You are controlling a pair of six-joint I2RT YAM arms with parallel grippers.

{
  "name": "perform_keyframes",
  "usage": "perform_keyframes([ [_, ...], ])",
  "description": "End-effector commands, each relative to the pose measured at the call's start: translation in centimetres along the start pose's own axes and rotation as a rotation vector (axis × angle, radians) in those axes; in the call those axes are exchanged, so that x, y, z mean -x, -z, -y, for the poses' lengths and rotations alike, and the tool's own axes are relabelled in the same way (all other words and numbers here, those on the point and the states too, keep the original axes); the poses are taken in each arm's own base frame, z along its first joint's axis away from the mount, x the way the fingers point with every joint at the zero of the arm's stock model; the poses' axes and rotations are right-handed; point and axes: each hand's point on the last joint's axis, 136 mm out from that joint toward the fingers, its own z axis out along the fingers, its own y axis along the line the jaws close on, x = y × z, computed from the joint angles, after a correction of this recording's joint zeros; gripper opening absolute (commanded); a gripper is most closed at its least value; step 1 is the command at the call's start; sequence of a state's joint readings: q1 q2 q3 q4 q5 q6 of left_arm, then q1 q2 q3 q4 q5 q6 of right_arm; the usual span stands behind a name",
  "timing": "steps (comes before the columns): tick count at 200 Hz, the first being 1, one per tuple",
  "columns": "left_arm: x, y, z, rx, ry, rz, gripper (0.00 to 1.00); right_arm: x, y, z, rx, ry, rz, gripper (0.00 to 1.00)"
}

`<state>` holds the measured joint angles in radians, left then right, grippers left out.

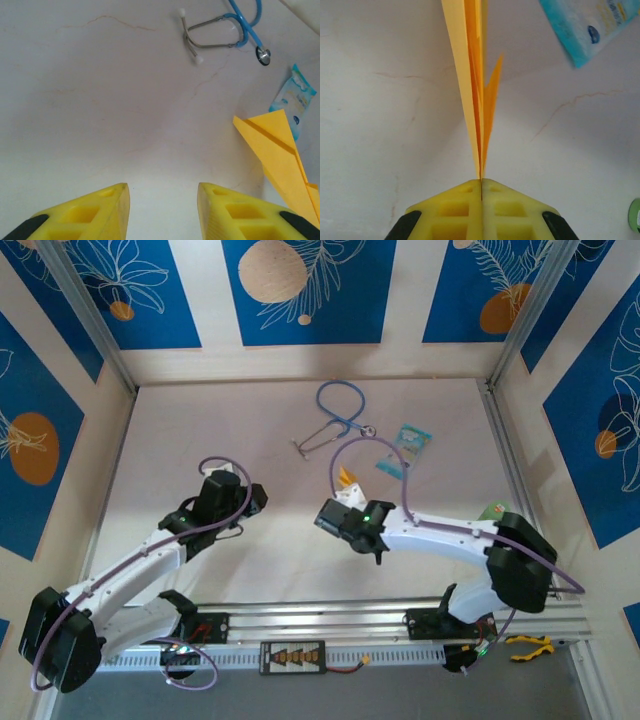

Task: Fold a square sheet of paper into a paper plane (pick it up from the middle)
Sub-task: Turn over the paper at the center of the table.

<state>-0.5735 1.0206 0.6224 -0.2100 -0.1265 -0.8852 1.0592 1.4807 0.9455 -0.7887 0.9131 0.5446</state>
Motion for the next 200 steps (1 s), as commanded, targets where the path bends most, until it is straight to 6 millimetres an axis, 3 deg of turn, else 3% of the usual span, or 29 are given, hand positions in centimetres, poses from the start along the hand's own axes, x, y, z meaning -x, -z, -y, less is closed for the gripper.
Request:
perform_keyframes([
  [1,0.3,0.3,-1.0,0.035,0.024,0.02,0.4,0.5,0.1,-1.5,-0.02,0.081,-0.004,0.02],
  [59,0.6,0.7,-1.5,0.044,0.034,0.036,0.4,0.4,0.3,-8.6,0.187,0.217,0.021,0.05],
  [103,0.4,0.6,-1.6,0.038,0.038,0.027,0.4,0.0,1.2,-11.7,0.427,0.131,-0.041,0.14],
  [117,0.3,0.5,-1.3,0.021,0.035,0.02,0.42,0.3,1.6,-11.9,0.516,0.052,-0.055,0.16],
  [135,0.1,0.3,-0.9,0.003,0.032,0.006,0.43,1.1,2.7,-12.3,0.706,-0.046,-0.043,0.28],
  [171,-0.7,-0.7,0.0,-0.035,0.025,-0.051,0.43,3.2,2.8,-9.6,0.892,-0.331,-0.012,0.36],
  [185,-1.0,-1.2,0.4,-0.053,0.027,-0.072,0.42,3.6,2.4,-8.9,0.965,-0.409,-0.027,0.34],
  [200,-1.4,-1.7,0.9,-0.079,0.027,-0.097,0.41,4.0,1.6,-8.3,1.009,-0.482,-0.058,0.25],
])
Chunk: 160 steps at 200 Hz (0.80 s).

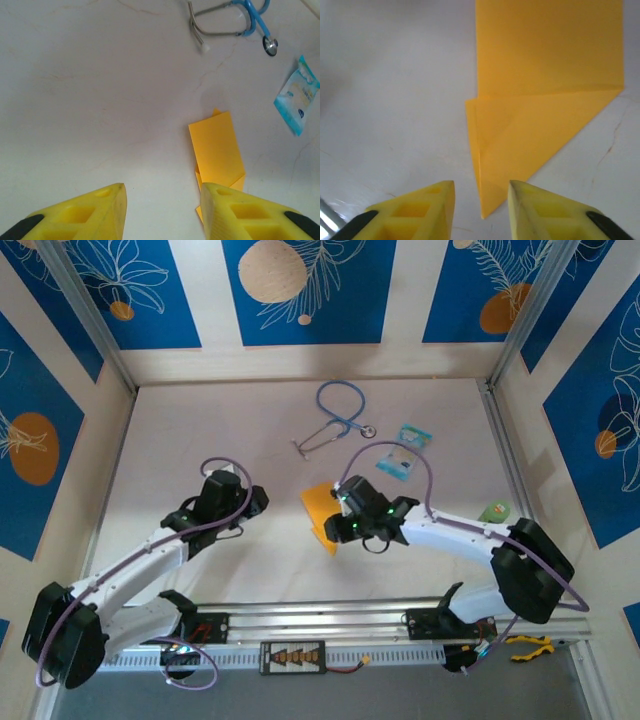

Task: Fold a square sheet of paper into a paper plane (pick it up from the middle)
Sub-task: Turn over the paper at the center of the table, then fold the wing for the fifth time at the center of the table.

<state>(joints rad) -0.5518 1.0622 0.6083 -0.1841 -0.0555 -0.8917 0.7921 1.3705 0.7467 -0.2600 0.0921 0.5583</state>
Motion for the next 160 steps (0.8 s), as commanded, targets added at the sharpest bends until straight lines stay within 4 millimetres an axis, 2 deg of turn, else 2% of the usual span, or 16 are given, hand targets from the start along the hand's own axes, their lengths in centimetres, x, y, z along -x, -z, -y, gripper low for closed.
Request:
perform_keyframes([
  [1,-0.4,-0.7,1.2,-0.07,0.006,-0.039,0.41,0.8,0.1,-1.9,0.216,-0.122,-0.02,0.24],
  [13,-0.8,-1.2,1.8,-0.094,0.004,-0.068,0.39,1.2,-0.2,-1.5,0.237,-0.166,-0.032,0.16],
  [39,-1.9,-2.4,2.8,-0.142,0.003,-0.141,0.33,1.4,-1.5,-1.0,0.257,-0.231,-0.071,0.1],
  [62,-2.6,-3.2,3.4,-0.177,0.014,-0.184,0.28,0.8,-3.1,-0.3,0.234,-0.289,-0.121,0.1],
  [98,-3.2,-3.9,3.8,-0.196,0.016,-0.222,0.26,-0.9,-5.1,0.4,0.193,-0.37,-0.212,0.09],
  [123,-3.5,-4.2,4.0,-0.212,0.02,-0.239,0.27,-2.3,-5.9,1.4,0.13,-0.464,-0.233,0.1],
  [160,-4.3,-5.4,5.3,-0.266,0.024,-0.305,0.23,-4.3,-6.5,1.5,0.067,-0.567,-0.245,0.11],
])
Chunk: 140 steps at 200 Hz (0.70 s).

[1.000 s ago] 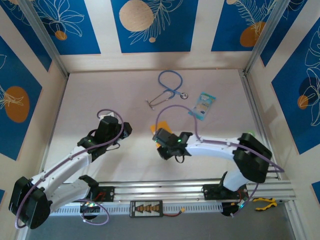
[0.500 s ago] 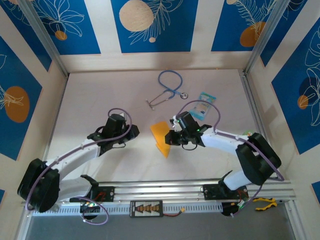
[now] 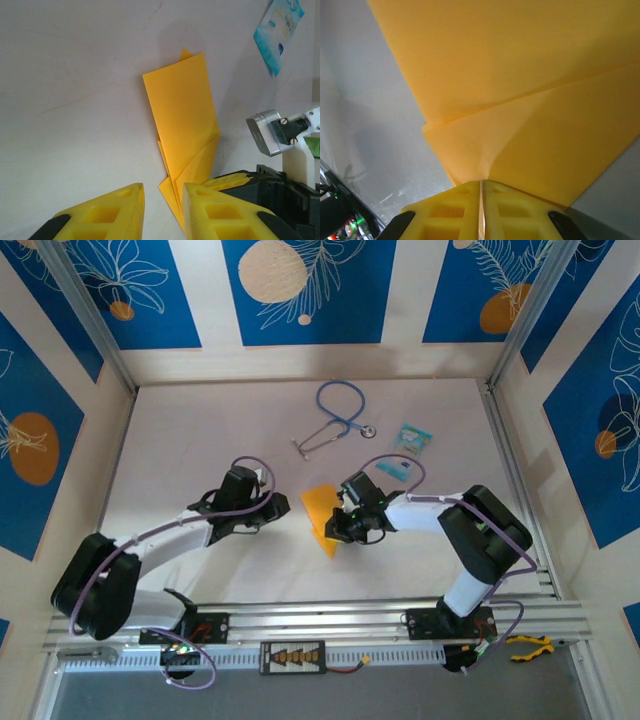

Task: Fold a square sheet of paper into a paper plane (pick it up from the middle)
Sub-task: Fold the wing for the fifth time at the center of the table.

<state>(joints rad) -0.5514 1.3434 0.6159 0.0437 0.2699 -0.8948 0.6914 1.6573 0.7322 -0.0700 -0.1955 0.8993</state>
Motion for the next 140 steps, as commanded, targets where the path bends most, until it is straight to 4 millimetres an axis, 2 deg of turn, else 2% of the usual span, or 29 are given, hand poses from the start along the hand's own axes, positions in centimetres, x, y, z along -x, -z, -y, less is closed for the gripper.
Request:
perform_keyframes([
  [1,0.7,-0.7,2.3,-0.094,0.004,-0.03,0.23,-1.5,-0.9,1.4,-0.056,-0.122,-0.01,0.11],
  [16,0.6,-1.5,2.9,-0.123,0.009,-0.057,0.21,-1.9,-0.8,2.1,-0.106,-0.203,0.02,0.11],
  [74,-0.2,-4.8,4.3,-0.148,0.023,-0.145,0.14,-3.3,-1.1,2.1,-0.126,-0.355,0.115,0.09],
  [140,-1.2,-8.1,5.0,-0.172,0.04,-0.212,0.1,-3.7,-1.5,1.6,-0.094,-0.402,0.18,0.09],
])
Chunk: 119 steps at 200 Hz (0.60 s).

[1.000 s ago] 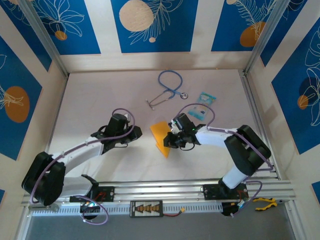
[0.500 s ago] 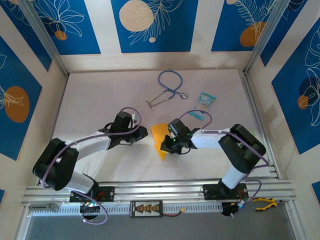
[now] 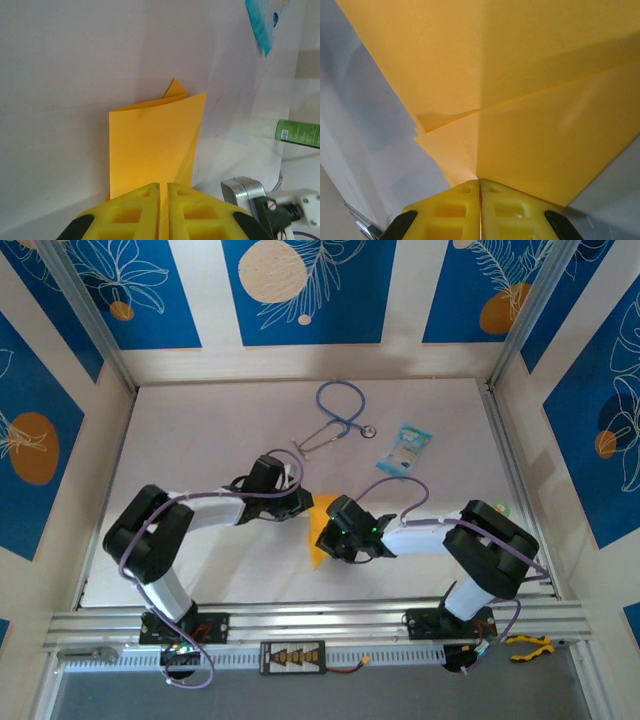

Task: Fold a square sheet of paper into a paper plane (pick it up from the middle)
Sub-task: Fold the wing for the fifth time at the center of the table.

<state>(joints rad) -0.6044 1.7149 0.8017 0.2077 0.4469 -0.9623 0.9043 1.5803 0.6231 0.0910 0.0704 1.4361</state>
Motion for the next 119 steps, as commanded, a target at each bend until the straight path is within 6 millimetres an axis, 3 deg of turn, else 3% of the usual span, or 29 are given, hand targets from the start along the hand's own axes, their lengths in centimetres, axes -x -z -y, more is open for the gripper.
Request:
perform_keyframes([
  [1,0.1,-1.0,1.7,-0.065,-0.005,-0.025,0.1,-0.2,-0.2,3.1,-0.092,-0.072,0.028,0.09],
  [27,-0.3,-2.0,0.4,-0.032,0.016,-0.05,0.07,-0.2,0.1,2.0,-0.049,-0.062,0.029,0.1],
  [58,-1.2,-2.5,-1.6,0.009,0.044,-0.061,0.05,0.9,1.9,0.6,-0.03,-0.002,0.098,0.21],
  [85,-1.8,-2.8,-2.5,0.018,0.052,-0.078,0.03,2.7,4.1,0.9,-0.079,0.052,0.18,0.32],
  [119,-2.3,-3.1,-2.7,0.0,0.047,-0.096,0.02,4.9,5.8,1.3,-0.007,0.021,0.115,0.34],
])
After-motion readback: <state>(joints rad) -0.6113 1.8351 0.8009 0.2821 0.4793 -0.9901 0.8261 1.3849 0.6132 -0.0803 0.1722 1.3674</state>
